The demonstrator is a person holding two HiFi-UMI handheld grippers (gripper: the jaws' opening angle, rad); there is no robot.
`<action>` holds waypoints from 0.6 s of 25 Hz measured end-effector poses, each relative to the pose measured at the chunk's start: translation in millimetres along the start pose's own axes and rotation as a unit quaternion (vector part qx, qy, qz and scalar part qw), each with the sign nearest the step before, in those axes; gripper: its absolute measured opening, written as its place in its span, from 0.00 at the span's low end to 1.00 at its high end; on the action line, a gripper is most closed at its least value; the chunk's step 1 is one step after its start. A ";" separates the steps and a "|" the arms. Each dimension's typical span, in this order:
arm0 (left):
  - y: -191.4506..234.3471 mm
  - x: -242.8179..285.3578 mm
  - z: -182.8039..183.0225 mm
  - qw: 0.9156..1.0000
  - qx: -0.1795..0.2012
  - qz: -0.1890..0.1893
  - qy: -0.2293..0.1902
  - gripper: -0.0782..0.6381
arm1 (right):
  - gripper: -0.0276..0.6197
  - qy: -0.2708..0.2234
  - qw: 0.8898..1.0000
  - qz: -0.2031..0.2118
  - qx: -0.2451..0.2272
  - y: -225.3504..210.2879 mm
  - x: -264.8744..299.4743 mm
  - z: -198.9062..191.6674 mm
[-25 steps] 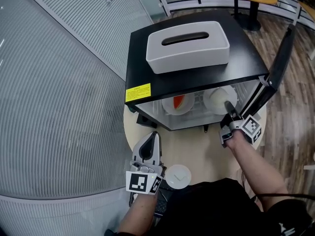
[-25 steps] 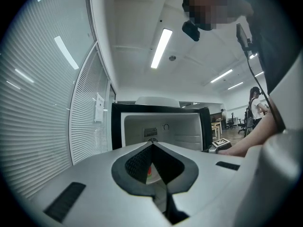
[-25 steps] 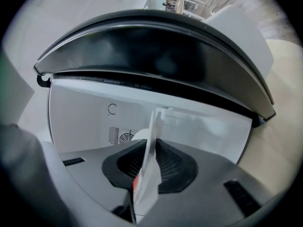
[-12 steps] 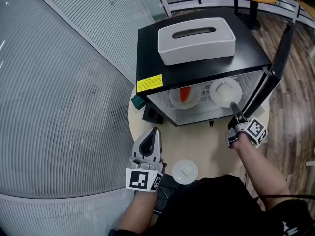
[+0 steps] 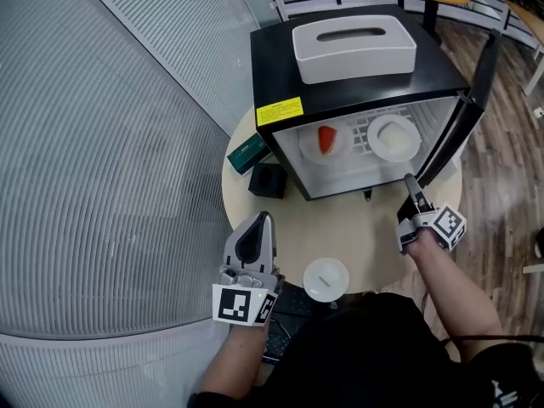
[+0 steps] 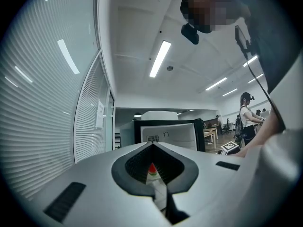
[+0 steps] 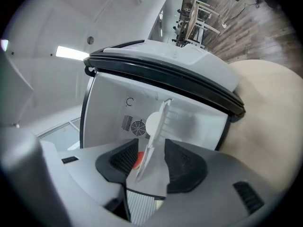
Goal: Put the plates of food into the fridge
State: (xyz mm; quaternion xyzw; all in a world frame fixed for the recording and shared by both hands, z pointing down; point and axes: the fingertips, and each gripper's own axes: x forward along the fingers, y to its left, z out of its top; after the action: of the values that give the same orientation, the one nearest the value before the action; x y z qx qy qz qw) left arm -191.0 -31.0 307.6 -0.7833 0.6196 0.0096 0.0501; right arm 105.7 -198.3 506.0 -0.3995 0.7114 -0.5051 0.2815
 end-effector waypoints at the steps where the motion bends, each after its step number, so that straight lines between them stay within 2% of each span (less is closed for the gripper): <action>1: 1.9 -5.5 -1.4 1.000 -0.003 0.000 0.000 0.11 | 0.29 0.002 1.000 -0.003 -0.002 -0.5 -6.1 -6.5; 5: 10.4 -27.1 -11.1 1.000 -0.014 0.001 0.004 0.11 | 0.29 0.021 1.000 -0.010 -0.011 -7.4 -30.9 -40.3; 12: 16.8 -62.2 -26.9 0.999 -0.028 -0.007 0.018 0.11 | 0.29 0.081 0.995 -0.049 -0.017 -39.7 -97.1 -119.1; 15: 15.5 -71.9 -33.3 0.999 -0.028 -0.015 0.024 0.11 | 0.29 0.111 0.992 -0.049 -0.021 -47.1 -121.2 -157.3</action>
State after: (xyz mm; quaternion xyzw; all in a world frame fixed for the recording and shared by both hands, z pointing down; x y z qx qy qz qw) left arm -224.3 32.1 345.2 -0.7933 0.6086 0.0080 0.0136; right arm 55.9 -25.3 602.1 -0.3807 0.7283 -0.5446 0.1673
